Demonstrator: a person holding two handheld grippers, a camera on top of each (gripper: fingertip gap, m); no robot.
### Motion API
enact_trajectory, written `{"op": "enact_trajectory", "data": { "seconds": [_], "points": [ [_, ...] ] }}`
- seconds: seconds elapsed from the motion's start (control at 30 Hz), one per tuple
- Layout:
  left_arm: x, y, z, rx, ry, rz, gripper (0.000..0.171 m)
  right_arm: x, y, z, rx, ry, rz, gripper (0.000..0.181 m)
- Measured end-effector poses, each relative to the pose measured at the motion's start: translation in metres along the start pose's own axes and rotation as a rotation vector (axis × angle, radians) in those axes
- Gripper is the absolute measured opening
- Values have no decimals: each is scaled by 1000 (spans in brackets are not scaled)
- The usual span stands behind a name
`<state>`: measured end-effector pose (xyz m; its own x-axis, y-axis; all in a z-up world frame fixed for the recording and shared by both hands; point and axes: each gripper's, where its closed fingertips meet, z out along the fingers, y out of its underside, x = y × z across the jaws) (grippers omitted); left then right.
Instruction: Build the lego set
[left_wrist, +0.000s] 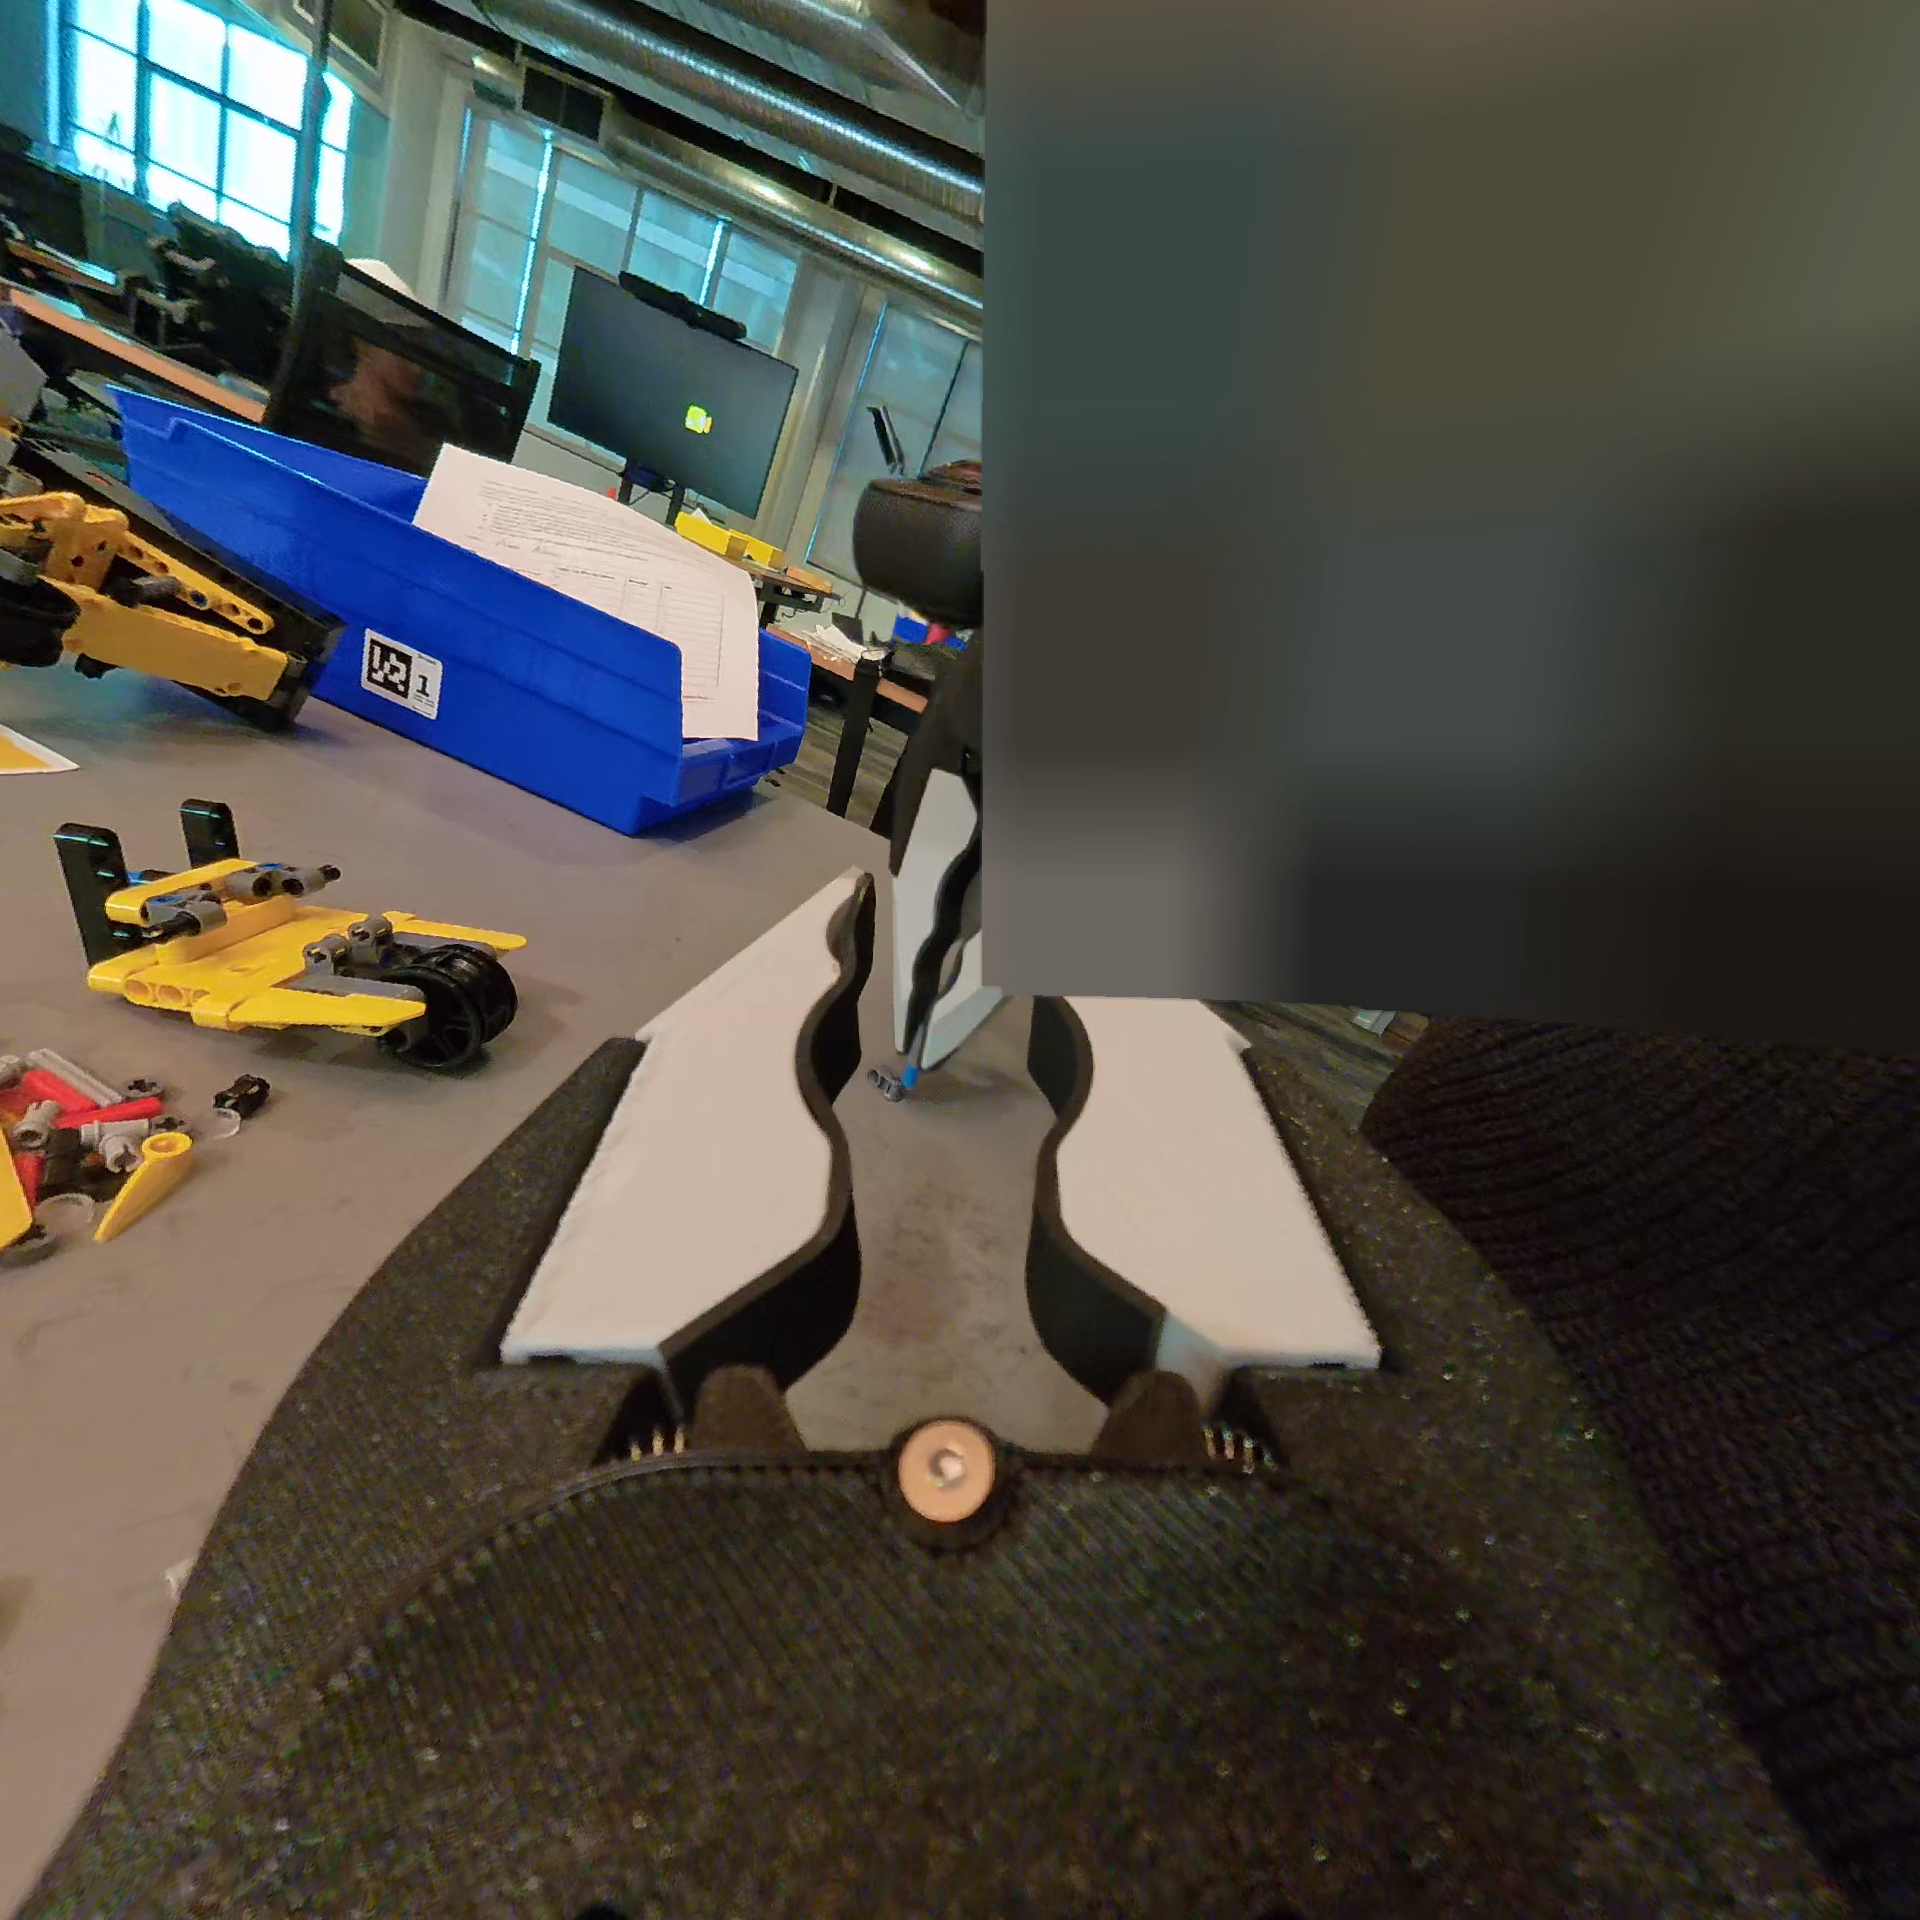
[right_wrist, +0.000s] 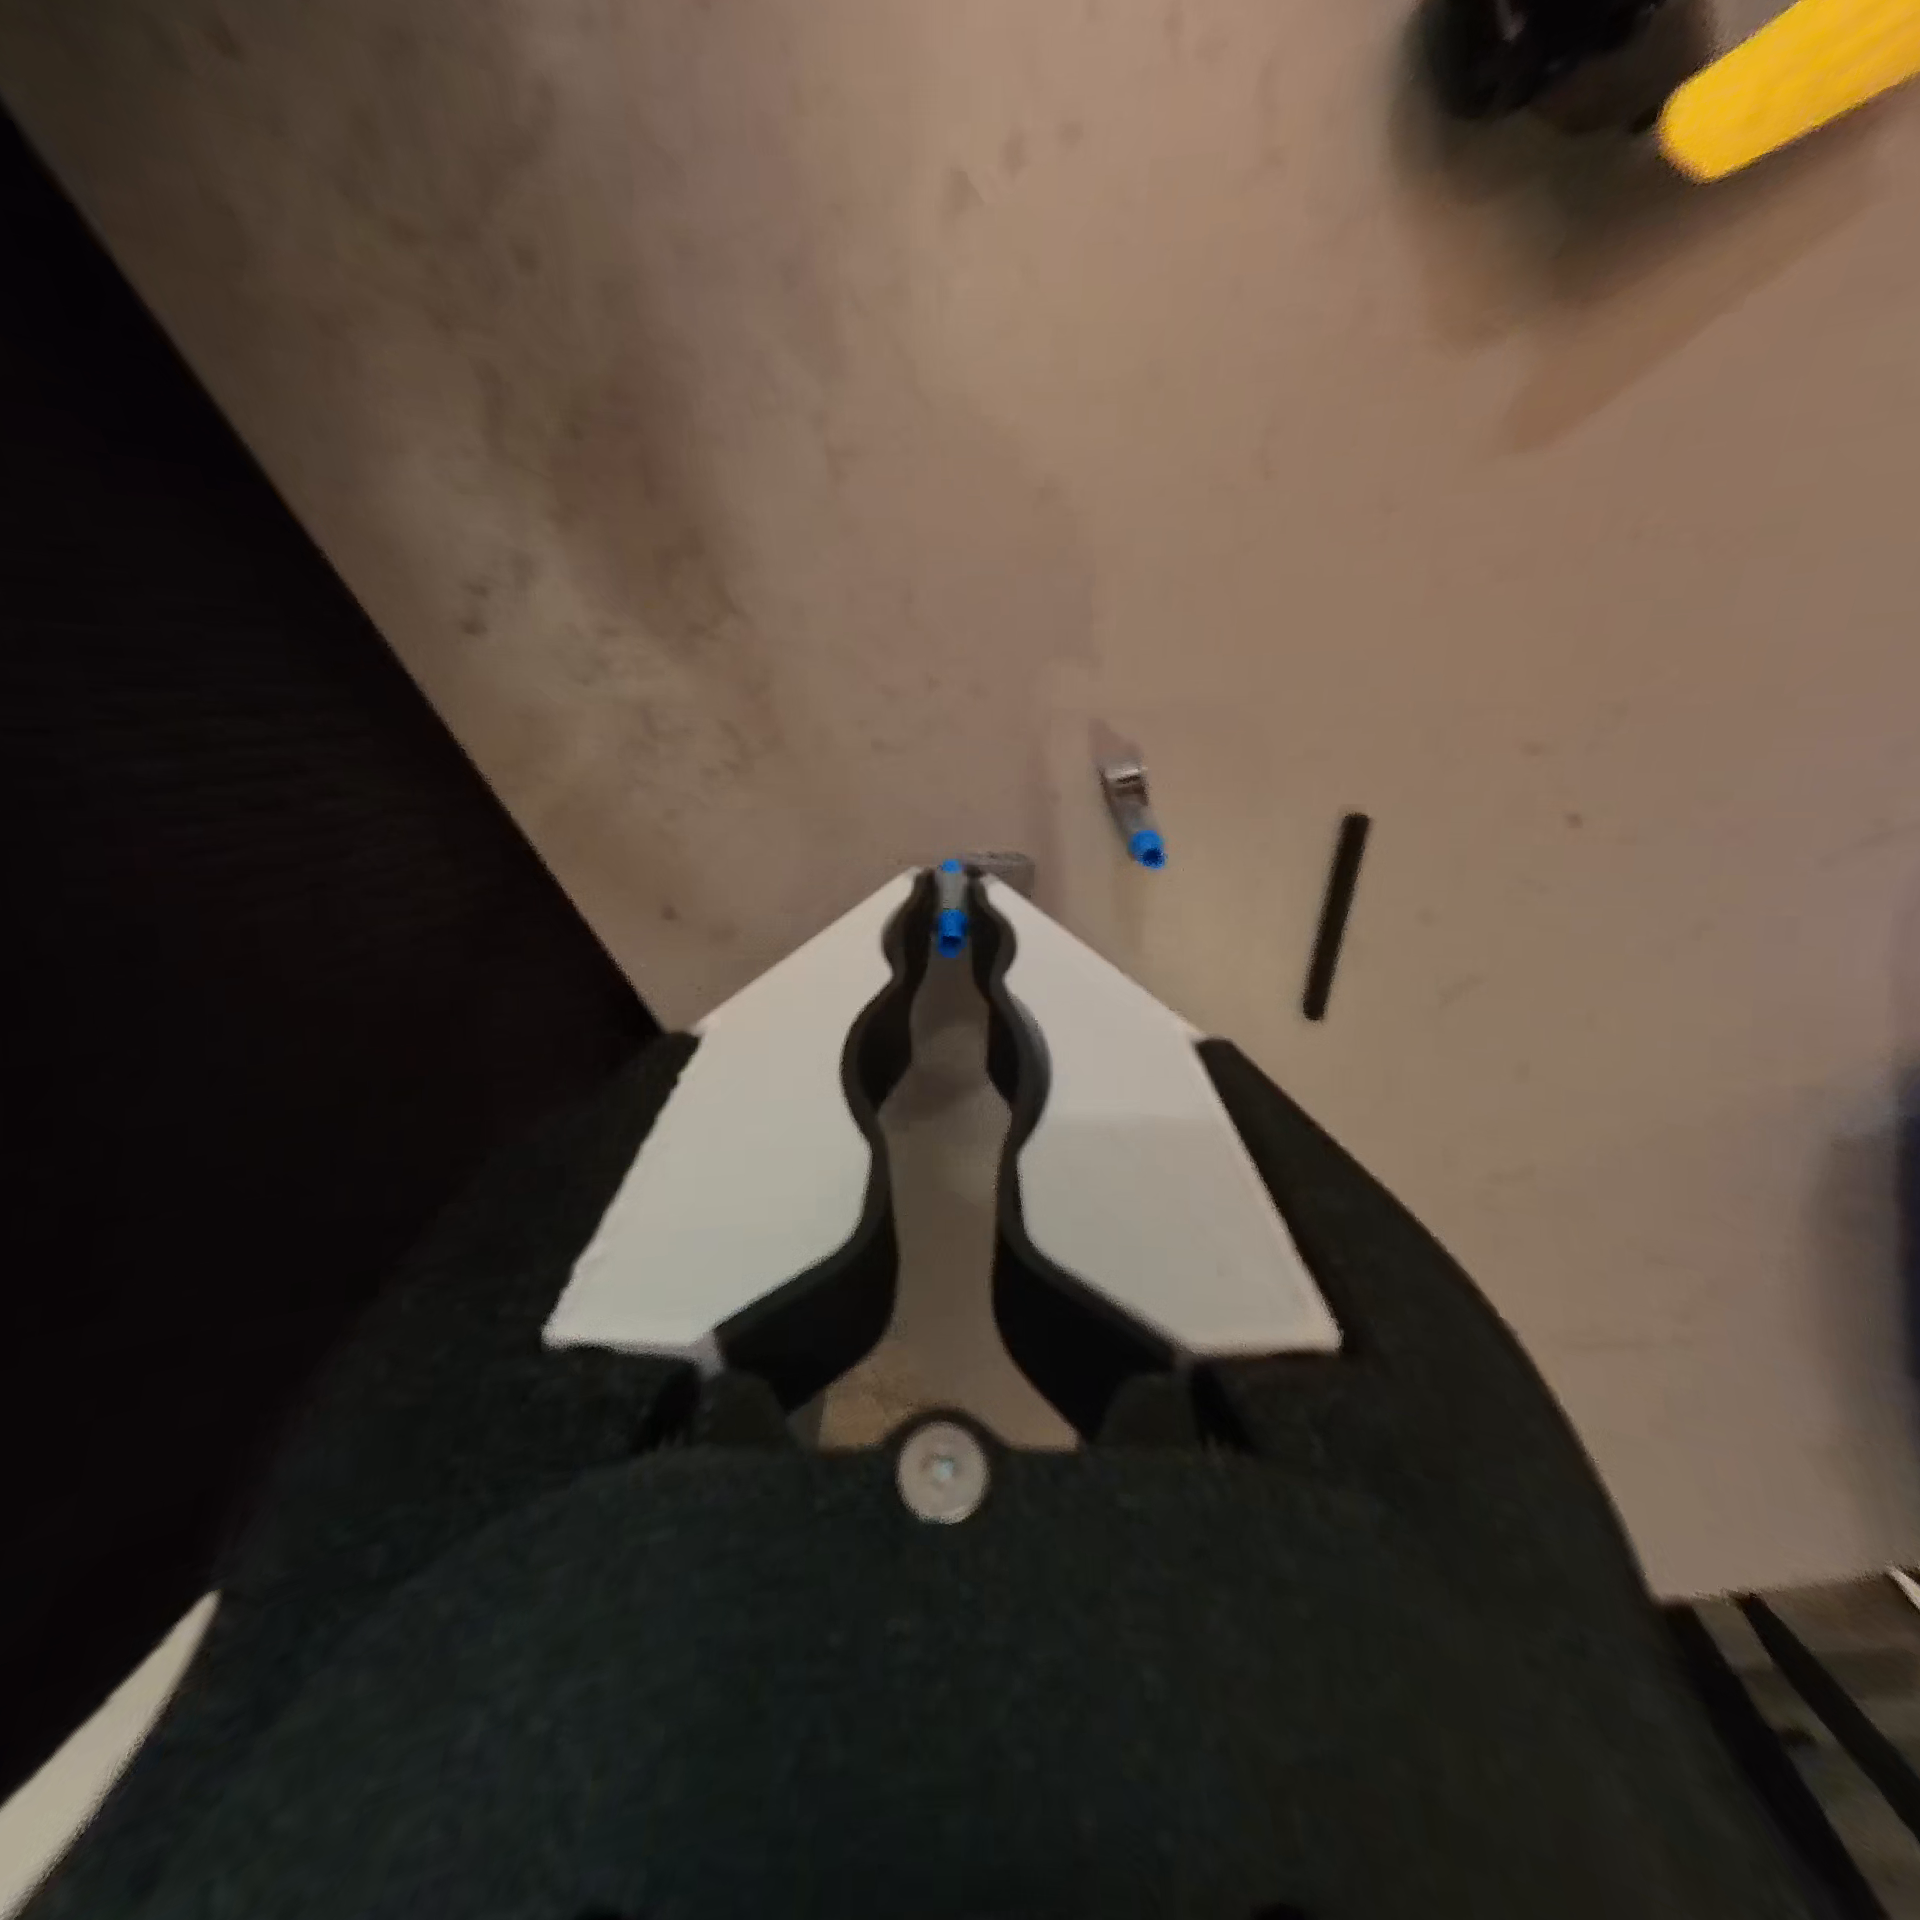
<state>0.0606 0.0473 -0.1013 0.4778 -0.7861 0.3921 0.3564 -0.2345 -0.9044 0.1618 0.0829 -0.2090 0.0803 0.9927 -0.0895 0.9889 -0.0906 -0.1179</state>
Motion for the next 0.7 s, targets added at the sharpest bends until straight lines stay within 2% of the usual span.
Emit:
{"op": "enact_trajectory", "data": {
  "seconds": [0.2, 0.3, 0.43, 0.57, 0.7],
  "points": [
    [0, 0, 0, 1, 1, 5, 23, 11, 9, -4, 1, 51, 22, 6],
    [3, 7, 5, -53, -15, 42, 21, 20, 14, -8, 38, 87, 50, 6],
    [1, 43, 29, -299, -109, 163, 16, 19, 20, -12, 120, 87, 95, 6],
    [5, 90, 57, -555, -123, 142, 16, 13, 32, -12, 181, 98, 103, 6],
    [3, 109, 74, -650, -158, 144, 16, 9, 41, -15, 270, 103, 109, 6]
  ]
}}
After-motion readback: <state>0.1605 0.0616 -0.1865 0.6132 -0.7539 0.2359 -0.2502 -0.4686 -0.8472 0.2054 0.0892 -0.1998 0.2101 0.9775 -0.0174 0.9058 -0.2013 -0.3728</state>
